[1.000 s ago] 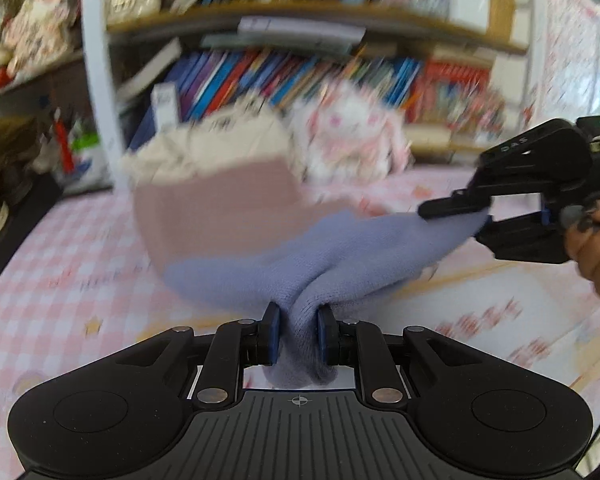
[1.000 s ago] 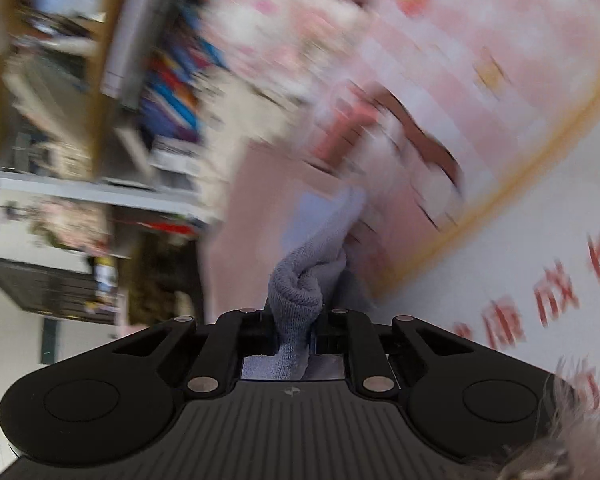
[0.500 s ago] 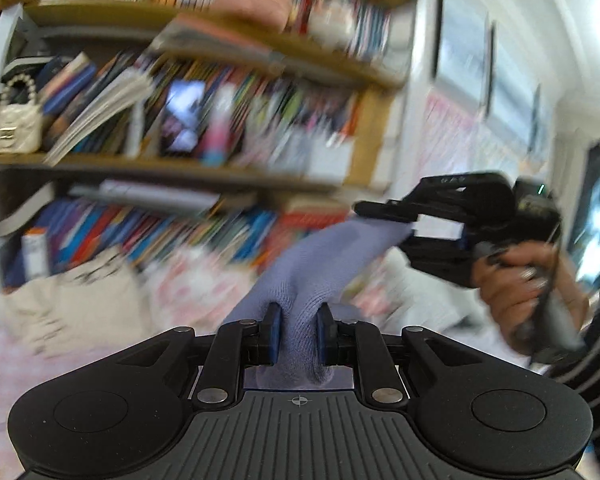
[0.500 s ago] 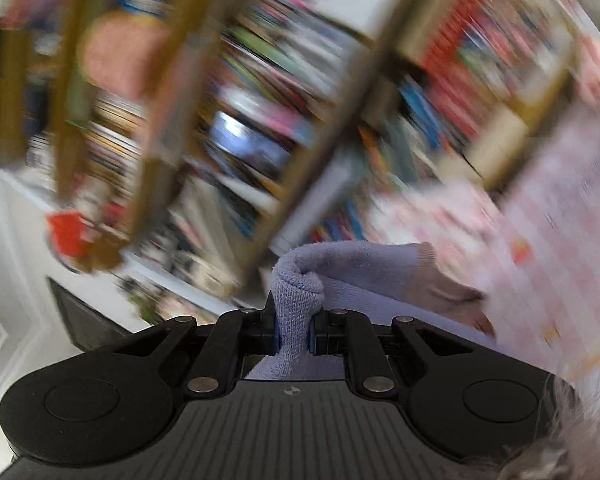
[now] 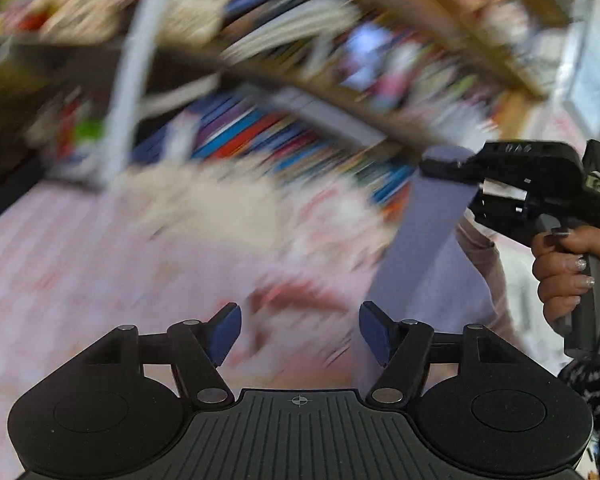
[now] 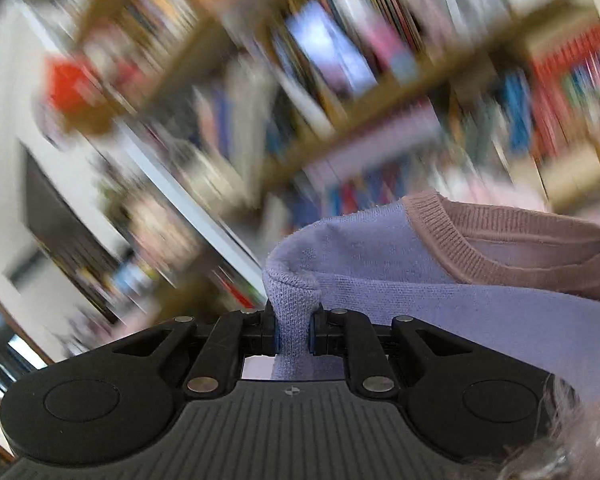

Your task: Fold clothes

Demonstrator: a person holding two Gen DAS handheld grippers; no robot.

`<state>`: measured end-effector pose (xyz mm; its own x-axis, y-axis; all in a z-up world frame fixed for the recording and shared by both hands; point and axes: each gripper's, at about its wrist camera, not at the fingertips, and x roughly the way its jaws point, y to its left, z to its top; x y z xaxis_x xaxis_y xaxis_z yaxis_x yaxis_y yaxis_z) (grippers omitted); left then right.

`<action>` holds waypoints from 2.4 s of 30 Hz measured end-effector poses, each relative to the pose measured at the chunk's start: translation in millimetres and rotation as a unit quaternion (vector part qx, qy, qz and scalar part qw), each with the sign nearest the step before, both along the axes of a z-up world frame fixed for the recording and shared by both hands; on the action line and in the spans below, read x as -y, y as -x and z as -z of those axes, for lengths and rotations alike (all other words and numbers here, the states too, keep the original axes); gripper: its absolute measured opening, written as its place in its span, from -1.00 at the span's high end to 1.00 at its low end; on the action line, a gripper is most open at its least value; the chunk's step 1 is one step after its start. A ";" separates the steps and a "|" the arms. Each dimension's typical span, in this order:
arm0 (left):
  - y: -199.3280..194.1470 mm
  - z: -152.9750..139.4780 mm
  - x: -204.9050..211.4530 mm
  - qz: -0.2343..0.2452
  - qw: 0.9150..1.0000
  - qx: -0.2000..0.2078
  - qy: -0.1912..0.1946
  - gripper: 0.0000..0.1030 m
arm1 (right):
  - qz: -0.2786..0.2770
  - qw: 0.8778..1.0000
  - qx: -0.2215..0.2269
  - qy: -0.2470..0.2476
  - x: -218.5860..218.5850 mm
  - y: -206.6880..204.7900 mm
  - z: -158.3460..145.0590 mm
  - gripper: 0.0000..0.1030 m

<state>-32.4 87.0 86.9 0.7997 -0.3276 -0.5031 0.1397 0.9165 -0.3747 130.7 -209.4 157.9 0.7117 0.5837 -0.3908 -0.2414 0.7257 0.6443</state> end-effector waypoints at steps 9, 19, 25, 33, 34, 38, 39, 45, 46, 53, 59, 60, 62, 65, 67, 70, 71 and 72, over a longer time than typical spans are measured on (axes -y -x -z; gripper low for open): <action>5.6 6.2 -43.5 -0.037 0.999 -0.030 -0.009 -0.29 | -0.061 0.990 -0.027 0.125 -111.8 -78.0 31.5 0.73; -14.2 22.5 -28.8 0.006 0.998 -0.045 -0.037 -0.30 | -0.012 0.973 -0.018 0.228 -56.0 -17.9 63.5 -0.37; -28.9 32.4 -12.4 0.007 0.998 -0.068 -0.007 -0.34 | 0.053 0.955 -0.114 0.269 33.6 36.6 113.1 -0.34; -49.5 53.0 9.1 -0.028 0.987 -0.127 0.098 -0.38 | 0.112 0.946 -0.185 0.242 107.6 99.6 153.2 -0.35; -50.0 54.8 10.1 -0.035 0.984 -0.132 0.113 -0.38 | 0.109 0.949 -0.191 0.227 113.0 104.4 155.7 -0.35; -52.4 59.8 21.5 -0.059 0.981 -0.140 0.124 -0.40 | 0.079 0.951 -0.174 0.244 111.5 105.3 157.4 -0.35; -54.7 61.4 26.7 -0.064 0.981 -0.143 0.115 -0.40 | 0.073 0.952 -0.168 0.245 110.7 104.2 158.0 -0.35; -76.6 69.2 62.1 -0.076 0.982 -0.161 0.059 -0.39 | 0.058 0.947 -0.151 0.278 103.2 86.4 170.0 -0.12; -80.2 68.7 67.8 -0.073 0.983 -0.163 0.045 -0.39 | 0.048 0.946 -0.152 0.282 100.7 82.2 174.0 -0.06; -92.5 63.8 82.0 -0.080 0.984 -0.158 -0.004 -0.40 | 0.000 0.939 -0.106 0.328 79.6 83.6 181.8 0.26; -97.6 68.4 69.5 -0.091 0.983 -0.156 -0.010 -0.40 | -0.031 0.942 -0.100 0.318 69.4 84.7 180.8 0.79; -99.6 66.7 65.2 -0.090 0.985 -0.149 -0.013 -0.40 | -0.032 0.941 -0.100 0.322 67.3 84.3 179.9 0.80; -104.4 63.5 56.3 -0.086 0.987 -0.136 -0.019 -0.40 | -0.029 0.944 -0.108 0.311 64.2 100.4 172.6 0.81; -115.9 60.7 41.5 -0.074 0.990 -0.119 -0.026 -0.40 | -0.025 0.948 -0.121 0.293 59.7 126.1 161.2 0.81; -124.0 60.8 32.8 -0.064 0.991 -0.111 -0.033 -0.40 | -0.027 0.951 -0.130 0.281 54.7 147.1 152.2 0.81; -130.7 62.8 24.2 -0.050 0.992 -0.105 -0.044 -0.40 | -0.035 0.945 -0.143 0.291 38.3 175.6 145.4 0.81; -130.3 63.6 21.5 -0.044 0.993 -0.102 -0.039 -0.40 | -0.030 0.943 -0.148 0.298 33.6 179.9 145.8 0.81; -130.5 65.8 19.3 -0.035 0.994 -0.103 -0.033 -0.40 | -0.025 0.940 -0.153 0.305 29.0 184.2 146.1 0.81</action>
<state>98.0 67.7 21.1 0.6981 -0.2354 -0.6762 0.0008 0.9447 -0.3280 -53.5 -238.4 11.8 0.4900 0.2151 -0.8448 -0.1564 0.9750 0.1575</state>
